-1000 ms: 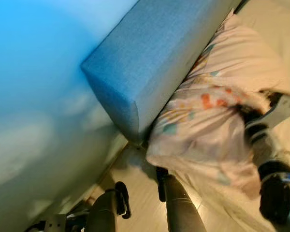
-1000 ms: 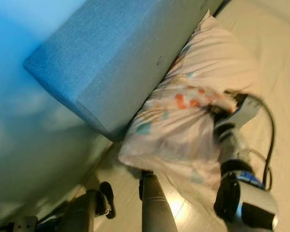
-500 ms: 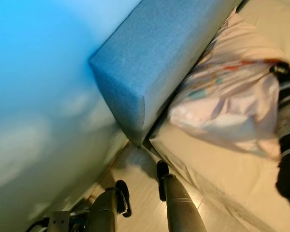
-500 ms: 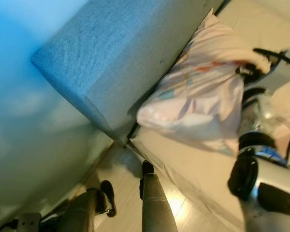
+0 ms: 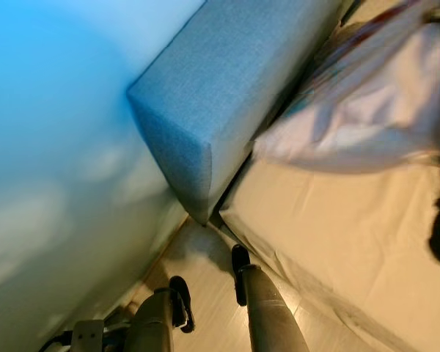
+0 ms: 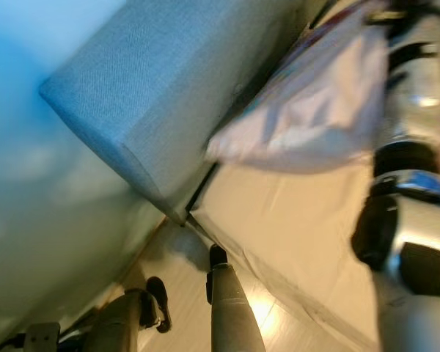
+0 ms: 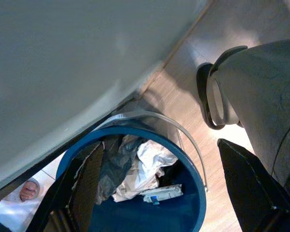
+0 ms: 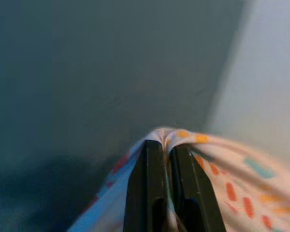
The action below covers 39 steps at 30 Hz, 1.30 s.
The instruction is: Clean up the room
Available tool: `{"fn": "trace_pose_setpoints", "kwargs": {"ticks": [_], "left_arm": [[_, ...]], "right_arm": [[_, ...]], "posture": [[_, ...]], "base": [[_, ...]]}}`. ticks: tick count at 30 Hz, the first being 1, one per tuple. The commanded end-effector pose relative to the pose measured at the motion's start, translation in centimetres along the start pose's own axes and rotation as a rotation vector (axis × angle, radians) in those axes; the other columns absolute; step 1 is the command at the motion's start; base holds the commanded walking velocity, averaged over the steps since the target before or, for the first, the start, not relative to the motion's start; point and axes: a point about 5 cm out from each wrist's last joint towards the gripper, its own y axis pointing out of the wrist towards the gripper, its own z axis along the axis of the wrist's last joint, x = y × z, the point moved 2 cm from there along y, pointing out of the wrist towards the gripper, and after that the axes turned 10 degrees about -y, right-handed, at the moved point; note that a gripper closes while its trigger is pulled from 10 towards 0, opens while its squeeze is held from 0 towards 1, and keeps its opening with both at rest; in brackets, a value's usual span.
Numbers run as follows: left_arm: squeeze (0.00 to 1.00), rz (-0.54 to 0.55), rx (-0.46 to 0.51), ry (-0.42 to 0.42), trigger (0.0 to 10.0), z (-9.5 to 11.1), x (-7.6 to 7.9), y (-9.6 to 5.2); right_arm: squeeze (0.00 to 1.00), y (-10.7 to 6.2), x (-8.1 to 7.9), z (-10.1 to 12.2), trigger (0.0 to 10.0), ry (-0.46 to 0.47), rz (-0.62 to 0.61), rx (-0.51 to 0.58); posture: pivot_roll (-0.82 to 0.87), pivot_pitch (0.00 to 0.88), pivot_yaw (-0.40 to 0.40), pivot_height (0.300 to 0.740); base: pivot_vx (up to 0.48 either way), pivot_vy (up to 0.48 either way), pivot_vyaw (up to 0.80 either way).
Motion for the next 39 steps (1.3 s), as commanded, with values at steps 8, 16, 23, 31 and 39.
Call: {"fn": "trace_pose_setpoints", "kwargs": {"ticks": [8, 16, 23, 31, 39], "left_arm": [[0.0, -0.016, -0.103, 0.032, 10.0, -3.6, -0.1, -2.2], [0.0, -0.01, -0.111, 0.038, 10.0, -3.8, -0.6, -2.6], [0.0, -0.025, -0.11, 0.038, 10.0, -3.5, 0.0, -2.0], [0.0, -0.026, -0.117, 0.04, 10.0, -3.3, 0.0, -1.8], [0.0, -0.024, -0.148, 0.039, 10.0, -2.9, 0.1, -1.0]], "right_arm": [[0.0, -10.6, -11.4, -12.0, 0.0, 0.22, 0.268, -0.39], [0.0, -14.8, -12.2, -14.7, 0.0, 0.219, 0.322, -0.54], [0.0, -16.4, -9.7, -16.3, 10.0, 0.078, 0.266, -0.665], [1.0, -16.3, -8.4, -16.3, 10.0, 0.023, 0.222, -0.661], [1.0, -15.7, -6.1, -16.1, 10.0, 0.023, 0.111, -0.662]], "posture": [[0.09, 0.405, 0.059, 0.74], [0.08, 0.411, 0.06, 0.74], [0.07, 0.399, 0.062, 0.74], [0.07, 0.381, 0.064, 0.74], [0.05, 0.305, 0.05, 0.74]], "base": [[0.0, 0.0, 0.0], [0.0, 0.0, 0.0], [0.0, 0.0, 0.0], [0.0, 0.0, 0.0], [0.0, 0.0, 0.0]]}}
